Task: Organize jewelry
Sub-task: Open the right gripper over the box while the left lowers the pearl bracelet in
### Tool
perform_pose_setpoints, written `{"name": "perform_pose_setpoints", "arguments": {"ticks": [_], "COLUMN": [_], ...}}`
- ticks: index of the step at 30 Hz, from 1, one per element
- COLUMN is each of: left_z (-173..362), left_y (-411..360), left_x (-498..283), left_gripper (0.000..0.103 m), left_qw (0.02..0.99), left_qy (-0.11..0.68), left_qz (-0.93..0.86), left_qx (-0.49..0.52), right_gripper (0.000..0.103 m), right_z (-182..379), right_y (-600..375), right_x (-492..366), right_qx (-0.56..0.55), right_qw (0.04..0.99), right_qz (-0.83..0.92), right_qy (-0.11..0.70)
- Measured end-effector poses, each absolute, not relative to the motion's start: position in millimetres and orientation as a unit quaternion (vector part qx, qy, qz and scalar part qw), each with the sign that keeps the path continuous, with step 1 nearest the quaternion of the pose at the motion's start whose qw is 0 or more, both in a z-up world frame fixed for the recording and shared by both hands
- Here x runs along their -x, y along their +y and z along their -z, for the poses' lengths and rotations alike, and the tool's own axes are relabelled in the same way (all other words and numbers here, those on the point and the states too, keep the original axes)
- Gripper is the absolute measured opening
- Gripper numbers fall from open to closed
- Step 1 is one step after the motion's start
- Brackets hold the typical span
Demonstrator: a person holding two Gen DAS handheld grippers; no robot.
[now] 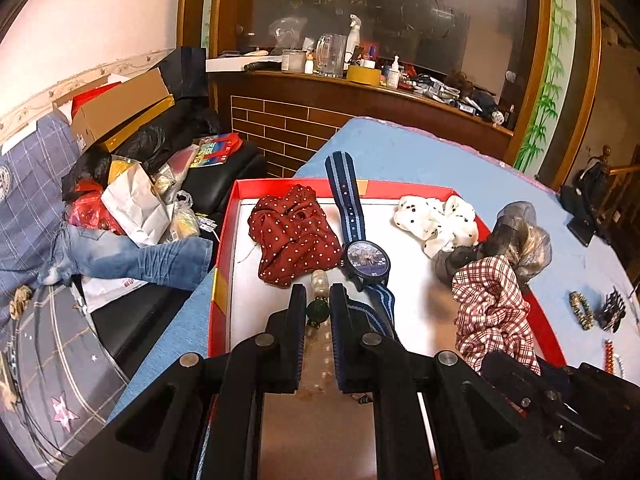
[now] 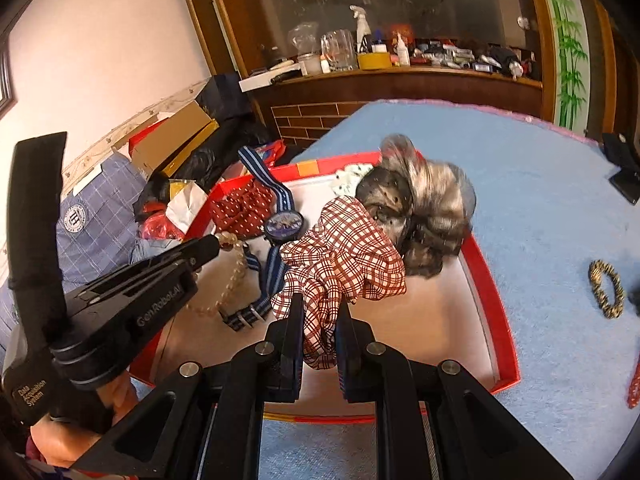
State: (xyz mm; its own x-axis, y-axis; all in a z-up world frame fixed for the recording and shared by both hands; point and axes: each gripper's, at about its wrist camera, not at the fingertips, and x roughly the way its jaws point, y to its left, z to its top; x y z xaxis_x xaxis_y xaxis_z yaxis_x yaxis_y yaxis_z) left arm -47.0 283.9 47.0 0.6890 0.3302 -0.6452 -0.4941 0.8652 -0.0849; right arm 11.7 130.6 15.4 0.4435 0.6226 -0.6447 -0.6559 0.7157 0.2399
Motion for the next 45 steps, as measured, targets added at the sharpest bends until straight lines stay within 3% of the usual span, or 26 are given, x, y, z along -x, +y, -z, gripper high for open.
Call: {"name": "perform_pose_setpoints", "arguments": {"ticks": [45], "left_z": [-39.9], "left_y": [275.8], "left_x": [41.5], "left_gripper": [0.011], "left_qw": [0.904], "left_qy": [0.34], "left_qz": [-0.239], "left_qx": [0.095], "right_gripper": [0.019], "right_z": [-0.2], "right_y": [129.9], "right_x": [-10.8], "right_qx": [0.041], "right_qw": [0.843], "right_qz": [-0.368], "right_qy": [0.39]}}
